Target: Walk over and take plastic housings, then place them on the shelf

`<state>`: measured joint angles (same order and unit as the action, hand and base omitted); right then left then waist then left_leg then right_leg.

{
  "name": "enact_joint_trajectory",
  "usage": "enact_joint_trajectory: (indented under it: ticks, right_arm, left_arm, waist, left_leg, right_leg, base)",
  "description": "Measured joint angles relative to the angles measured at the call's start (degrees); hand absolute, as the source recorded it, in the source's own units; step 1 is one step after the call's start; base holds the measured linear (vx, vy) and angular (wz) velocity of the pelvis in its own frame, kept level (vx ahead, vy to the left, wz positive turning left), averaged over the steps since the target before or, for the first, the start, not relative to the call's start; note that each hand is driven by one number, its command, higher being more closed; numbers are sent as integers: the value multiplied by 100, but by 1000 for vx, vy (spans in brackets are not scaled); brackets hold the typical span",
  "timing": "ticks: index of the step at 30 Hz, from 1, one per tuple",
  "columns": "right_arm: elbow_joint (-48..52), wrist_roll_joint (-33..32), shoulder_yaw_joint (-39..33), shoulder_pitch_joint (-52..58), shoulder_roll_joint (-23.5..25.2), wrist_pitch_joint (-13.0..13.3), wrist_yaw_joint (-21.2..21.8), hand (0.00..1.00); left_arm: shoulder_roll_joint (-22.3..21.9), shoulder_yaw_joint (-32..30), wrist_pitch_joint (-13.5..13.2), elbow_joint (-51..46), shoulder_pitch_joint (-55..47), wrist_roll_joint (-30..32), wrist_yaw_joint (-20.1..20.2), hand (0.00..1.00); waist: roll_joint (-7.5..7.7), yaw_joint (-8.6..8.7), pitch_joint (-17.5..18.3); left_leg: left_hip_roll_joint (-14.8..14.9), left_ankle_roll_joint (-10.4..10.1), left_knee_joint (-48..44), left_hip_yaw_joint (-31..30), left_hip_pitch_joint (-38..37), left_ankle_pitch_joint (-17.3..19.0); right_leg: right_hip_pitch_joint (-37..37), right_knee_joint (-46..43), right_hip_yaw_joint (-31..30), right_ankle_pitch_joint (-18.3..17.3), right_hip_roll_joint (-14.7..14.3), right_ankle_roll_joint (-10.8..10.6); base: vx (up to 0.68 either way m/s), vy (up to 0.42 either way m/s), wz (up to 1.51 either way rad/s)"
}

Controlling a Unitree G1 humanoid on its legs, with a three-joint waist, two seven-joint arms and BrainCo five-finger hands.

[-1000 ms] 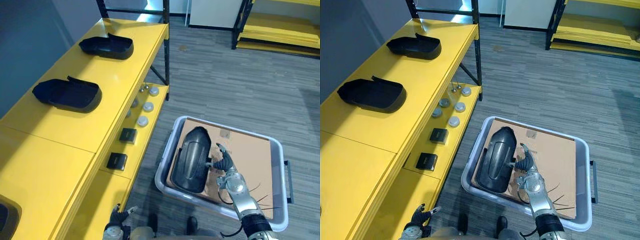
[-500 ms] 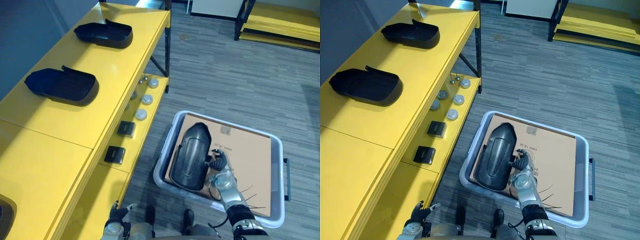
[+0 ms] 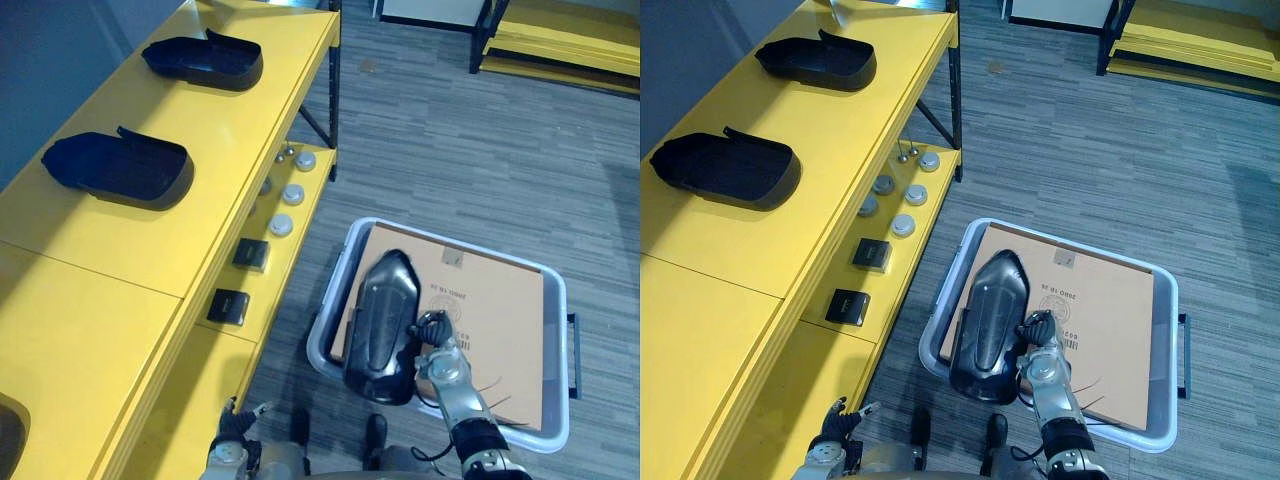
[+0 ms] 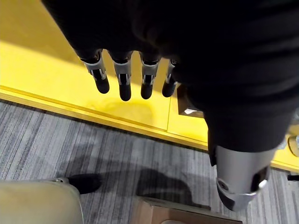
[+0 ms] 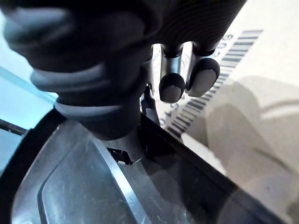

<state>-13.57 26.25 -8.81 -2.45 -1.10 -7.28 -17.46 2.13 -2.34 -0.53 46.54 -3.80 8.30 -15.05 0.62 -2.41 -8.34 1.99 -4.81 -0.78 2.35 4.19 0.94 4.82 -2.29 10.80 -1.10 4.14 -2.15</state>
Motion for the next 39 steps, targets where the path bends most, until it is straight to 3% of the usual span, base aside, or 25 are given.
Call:
enact_joint_trajectory:
  ticks: [8, 17, 21, 23, 29, 39]
  right_arm:
    - [1305, 146, -189, 292, -43, 144, -498, 100]
    - [2211, 367, 63, 157, -55, 325, -706, 100]
    - [2570, 357, 282, 115, -56, 362, -736, 100]
    - [2645, 335, 457, -41, -57, 479, -746, 100]
    - [2854, 1, 882, -256, -59, 692, -757, 100]
    - [2854, -581, 1294, -293, -52, 692, -762, 100]
  left_arm:
    - [-37, 996, -264, -2445, -29, -320, 2, 0]
    - [-78, 1443, -656, -5188, 170, -309, -163, 0]
    - [-13, 1727, -769, -5593, 329, -92, -248, 0]
    - [34, 1891, -772, -5625, 410, 162, -275, 0]
    - [160, 2465, -764, -5604, 872, 853, -276, 0]
    - [160, 2694, -645, -5084, 1338, 1263, -649, 0]
  waist:
    - [-21, 20, 12]
    - [-140, 46, 168]
    - [-252, 61, 312]
    - [-251, 147, 391]
    - [-250, 157, 400]
    - [-234, 165, 589]
  left_leg:
    - [15, 142, -92, 7, 12, 59]
    - [-2, 204, -180, 6, -140, 98]
    - [4, 308, -179, 2, -218, 168]
    - [3, 309, -183, 22, -229, 168]
    - [13, 310, -183, 128, -239, 169]
    - [18, 310, -178, 182, -239, 168]
  right_leg:
    - [-101, 239, -4, 156, -49, 36]
    - [-300, 304, -59, 161, -56, 38]
    - [-366, 356, -99, 162, -113, 38]
    - [-372, 356, -141, 174, -132, 39]
    - [-363, 458, -289, 325, -181, 51]
    - [-388, 668, -337, 467, -202, 76]
  base:
    - [-49, 1, -4]
    - [17, -3, -4]
    - [-13, -7, -5]
    - [-12, 2, -8]
    - [-48, 4, -12]
    - [-24, 0, -4]
